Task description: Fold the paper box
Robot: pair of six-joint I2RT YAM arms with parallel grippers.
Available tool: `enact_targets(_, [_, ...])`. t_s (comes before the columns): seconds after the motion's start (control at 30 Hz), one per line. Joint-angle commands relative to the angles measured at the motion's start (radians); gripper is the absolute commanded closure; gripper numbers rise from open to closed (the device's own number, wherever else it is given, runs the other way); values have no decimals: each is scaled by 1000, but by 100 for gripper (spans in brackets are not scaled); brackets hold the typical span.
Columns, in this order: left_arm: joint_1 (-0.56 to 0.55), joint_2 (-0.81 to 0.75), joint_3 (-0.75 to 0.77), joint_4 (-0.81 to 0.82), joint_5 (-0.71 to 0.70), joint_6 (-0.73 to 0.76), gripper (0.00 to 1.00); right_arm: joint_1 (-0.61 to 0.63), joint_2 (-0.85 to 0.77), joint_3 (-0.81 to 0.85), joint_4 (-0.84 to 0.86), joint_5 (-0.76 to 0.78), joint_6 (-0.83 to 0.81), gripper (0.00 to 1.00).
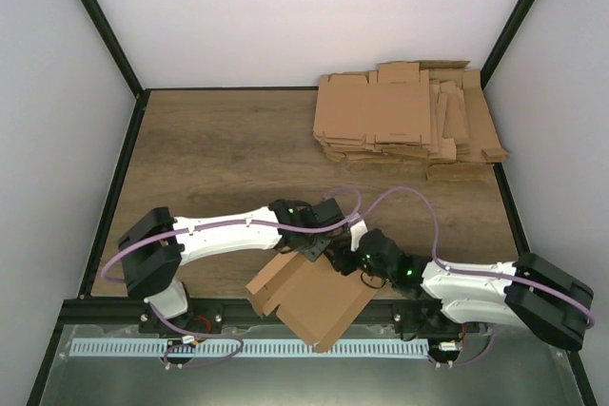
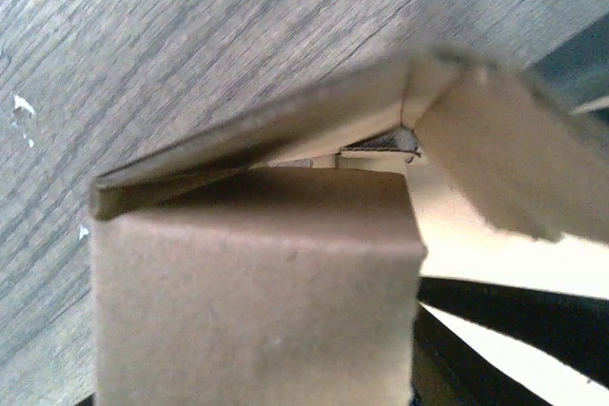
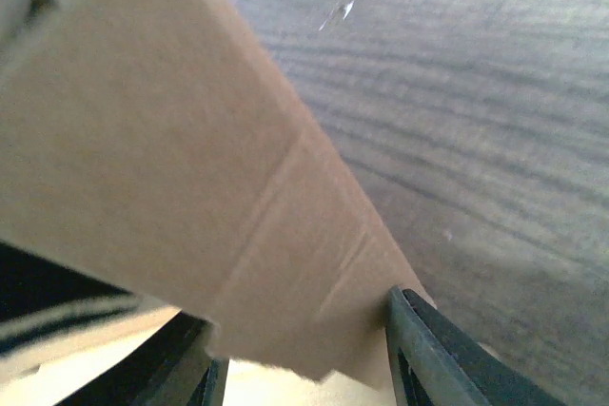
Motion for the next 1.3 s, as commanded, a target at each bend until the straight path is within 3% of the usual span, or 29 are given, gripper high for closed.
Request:
enact_targets(0.0, [-13,28,29,75,-13,52,55,-16,-33,-43,74,-158,-65,52])
enact_targets(0.2, [-13,30,34,65,-20,92,55,-30,23,-42,133,-223,-105,52])
enact_targets(0.5, [-13,28,26,52,-27,136,55,-62,28,-58,167,-182,-96,51])
enact_targets(0.63, [-13,33,19,55,-27,145,55,-83,9,-67,161,-174,-100,55])
enact_targets(0.83, [-13,32,8,64,-28,154,55,-160,-7,-114,239,-284,-81,63])
enact_targets(1.27, [-13,34,1,68,-28,168,55,-190,-1,-122,291,-408,-94,67])
